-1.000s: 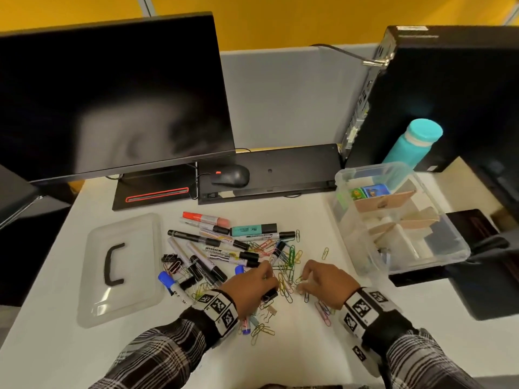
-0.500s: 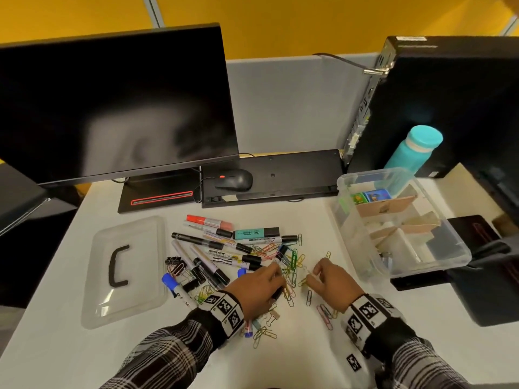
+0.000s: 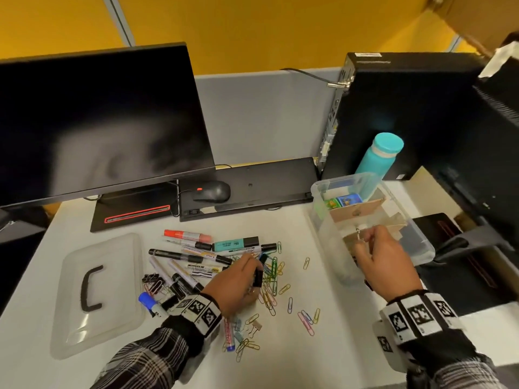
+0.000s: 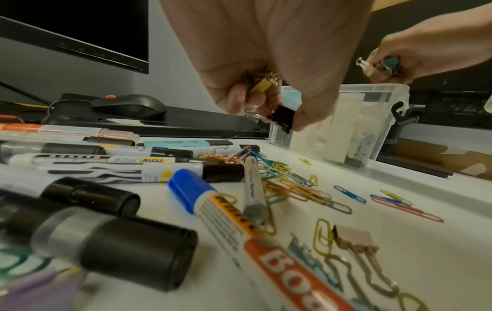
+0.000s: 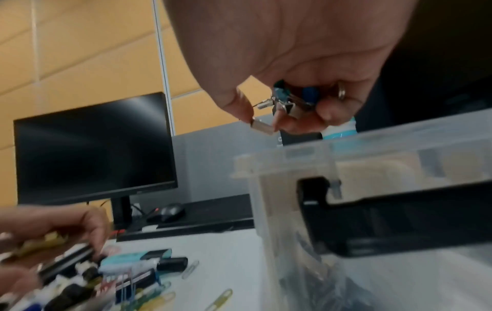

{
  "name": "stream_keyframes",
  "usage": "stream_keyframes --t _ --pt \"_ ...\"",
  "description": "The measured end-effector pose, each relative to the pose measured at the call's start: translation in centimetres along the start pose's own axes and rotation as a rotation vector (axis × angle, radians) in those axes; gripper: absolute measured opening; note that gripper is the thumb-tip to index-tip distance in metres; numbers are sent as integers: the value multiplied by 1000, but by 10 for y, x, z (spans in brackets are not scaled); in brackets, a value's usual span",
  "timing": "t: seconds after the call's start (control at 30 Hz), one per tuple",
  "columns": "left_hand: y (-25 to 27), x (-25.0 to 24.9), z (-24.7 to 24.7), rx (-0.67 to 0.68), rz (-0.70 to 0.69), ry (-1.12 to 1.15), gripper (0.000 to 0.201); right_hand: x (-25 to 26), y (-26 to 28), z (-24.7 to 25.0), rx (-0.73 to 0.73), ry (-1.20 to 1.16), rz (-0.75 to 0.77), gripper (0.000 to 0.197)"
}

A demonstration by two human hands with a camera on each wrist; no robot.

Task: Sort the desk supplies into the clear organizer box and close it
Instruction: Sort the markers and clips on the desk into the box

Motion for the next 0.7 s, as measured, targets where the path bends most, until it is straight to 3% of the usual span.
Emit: stream_keyframes --t 0.13,0.23,0.37,0.47,0.57,0.7 --pt "-7 -6 -4 -19 -25 -15 41 -7 -4 -17 94 133 86 14" --pt "-12 -9 -9 -36 -39 -1 40 -10 -4 -19 141 47 128 18" --pt "-16 -15 -11 -51 -44 7 39 -23 -2 -1 -80 -96 93 16" --pt "-23 -30 -5 -86 -44 49 36 -43 -10 13 -293 36 48 23" --pt "-38 -59 8 -150 -98 71 35 -64 -20 9 -312 170 -100 41" --pt "-63 -110 21 -235 -218 103 37 -81 -22 -7 -287 81 -179 52"
Point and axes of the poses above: each hand's wrist, its own y-axis away from the middle knuckle, its own z-axis out of the back of the hand, x = y × z, the point moved 2 cm from there along -y, towards the middle knuckle, and after that the axes turned 3 degrees about y, right-handed, at the moved point
